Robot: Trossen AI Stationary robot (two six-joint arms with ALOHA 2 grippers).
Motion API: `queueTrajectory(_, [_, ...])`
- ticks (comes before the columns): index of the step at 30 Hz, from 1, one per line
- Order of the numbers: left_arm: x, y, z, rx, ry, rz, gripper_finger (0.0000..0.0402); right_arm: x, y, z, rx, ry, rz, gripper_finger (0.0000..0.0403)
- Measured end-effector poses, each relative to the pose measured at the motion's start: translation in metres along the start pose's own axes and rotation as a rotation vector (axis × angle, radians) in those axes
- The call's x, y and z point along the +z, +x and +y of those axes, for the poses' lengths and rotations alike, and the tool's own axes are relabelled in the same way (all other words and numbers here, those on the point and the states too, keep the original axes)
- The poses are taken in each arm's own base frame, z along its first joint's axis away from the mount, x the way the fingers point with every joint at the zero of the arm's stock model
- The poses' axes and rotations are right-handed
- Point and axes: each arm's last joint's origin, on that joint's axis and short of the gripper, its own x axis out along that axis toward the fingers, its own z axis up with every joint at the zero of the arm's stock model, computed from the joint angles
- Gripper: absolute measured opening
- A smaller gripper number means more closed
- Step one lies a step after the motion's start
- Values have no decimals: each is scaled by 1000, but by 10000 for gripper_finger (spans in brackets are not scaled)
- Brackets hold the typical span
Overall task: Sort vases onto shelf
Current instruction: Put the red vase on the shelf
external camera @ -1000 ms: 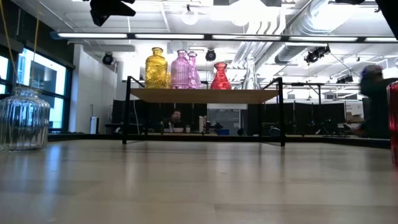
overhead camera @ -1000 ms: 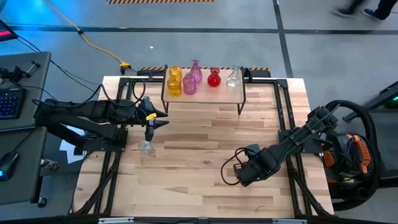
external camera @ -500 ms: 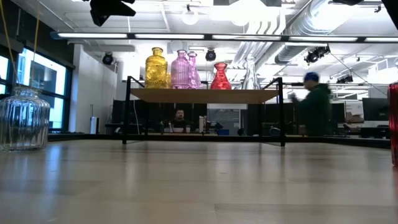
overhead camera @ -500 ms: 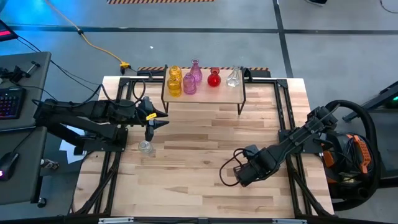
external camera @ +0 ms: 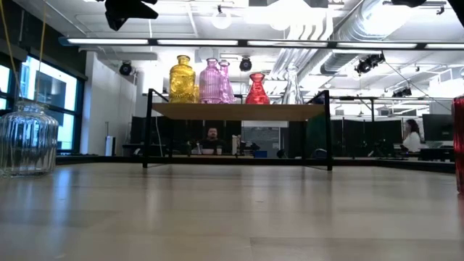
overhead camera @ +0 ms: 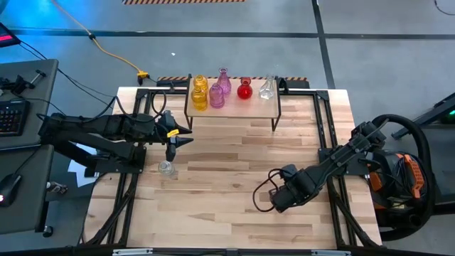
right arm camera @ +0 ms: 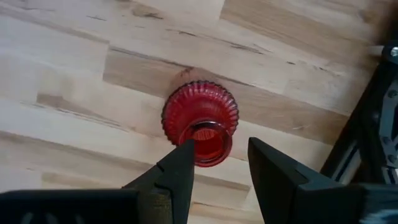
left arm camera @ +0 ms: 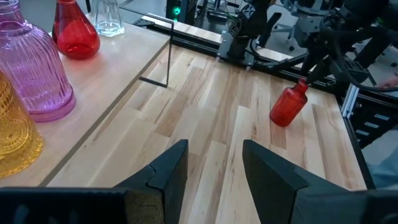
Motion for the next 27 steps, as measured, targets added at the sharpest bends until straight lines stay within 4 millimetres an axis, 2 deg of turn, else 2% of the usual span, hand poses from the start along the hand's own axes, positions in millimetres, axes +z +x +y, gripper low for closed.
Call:
queueTrajectory(6, [0,0,0,3,0,-1,145,-3,0,9,88,-50,43,131])
queueTrajectory(12, [0,0,0,14,0,-5,145,-3,8,7,-25,-28,40,131])
queueTrajectory(16, [0,0,0,14,0,-5,145,-4,8,8,-16,-28,46,131])
queueTrajectory(21, [0,0,0,13,-6,-6,145,-4,7,9,-3,-28,56,131])
queueTrajectory(27, [0,0,0,15,-7,-7,145,-4,-4,9,4,-28,32,131])
